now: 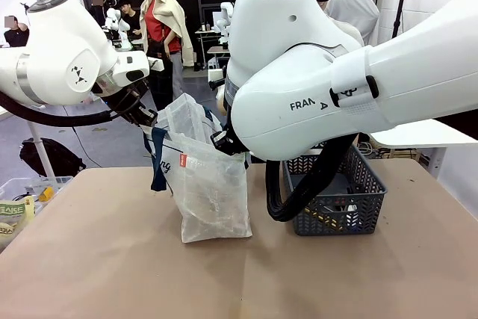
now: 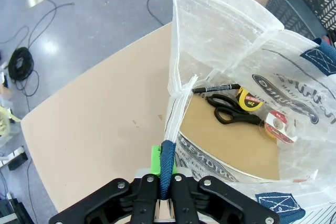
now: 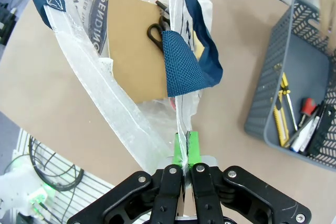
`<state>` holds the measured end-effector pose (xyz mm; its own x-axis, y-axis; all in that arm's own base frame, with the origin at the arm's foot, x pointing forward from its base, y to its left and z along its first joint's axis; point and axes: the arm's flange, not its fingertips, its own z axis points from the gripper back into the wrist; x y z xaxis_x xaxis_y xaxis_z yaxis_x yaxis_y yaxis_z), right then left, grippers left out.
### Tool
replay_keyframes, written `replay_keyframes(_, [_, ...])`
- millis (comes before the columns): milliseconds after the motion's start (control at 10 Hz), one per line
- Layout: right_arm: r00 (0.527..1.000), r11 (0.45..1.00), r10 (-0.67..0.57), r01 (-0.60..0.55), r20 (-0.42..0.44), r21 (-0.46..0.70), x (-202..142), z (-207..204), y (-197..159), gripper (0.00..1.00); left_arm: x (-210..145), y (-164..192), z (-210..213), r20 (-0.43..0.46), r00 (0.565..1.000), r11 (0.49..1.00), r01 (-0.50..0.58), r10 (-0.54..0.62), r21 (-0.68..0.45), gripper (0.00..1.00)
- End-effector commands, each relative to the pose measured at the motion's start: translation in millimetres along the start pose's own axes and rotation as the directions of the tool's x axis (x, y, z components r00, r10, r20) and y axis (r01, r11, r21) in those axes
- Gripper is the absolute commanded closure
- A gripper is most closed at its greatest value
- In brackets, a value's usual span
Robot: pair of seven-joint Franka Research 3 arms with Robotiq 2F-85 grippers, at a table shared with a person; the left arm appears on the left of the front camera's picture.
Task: Transfer purchased items from the store into the shopping bag.
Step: Move the Reusable shopping bag to the right side of the table.
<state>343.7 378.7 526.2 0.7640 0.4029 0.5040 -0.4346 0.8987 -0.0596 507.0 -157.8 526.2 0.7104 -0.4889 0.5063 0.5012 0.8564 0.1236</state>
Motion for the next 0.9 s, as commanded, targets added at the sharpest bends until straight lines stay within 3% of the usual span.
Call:
replay_keyframes(0, [1.0,1.0,-0.003,0.003,-0.012,-0.015,-4.6,-0.1,-2.9,1.0,-2.5,15.0,2.2,0.005,1.0,1.0,-0.017,0.017,0.015,1.0])
replay_keyframes(800, [1.0,1.0,-0.003,0.003,-0.012,-0.015,-4.6,-0.1,-2.9,1.0,-2.5,15.0,2.2,0.005,1.0,1.0,-0.017,0.017,0.015,1.0])
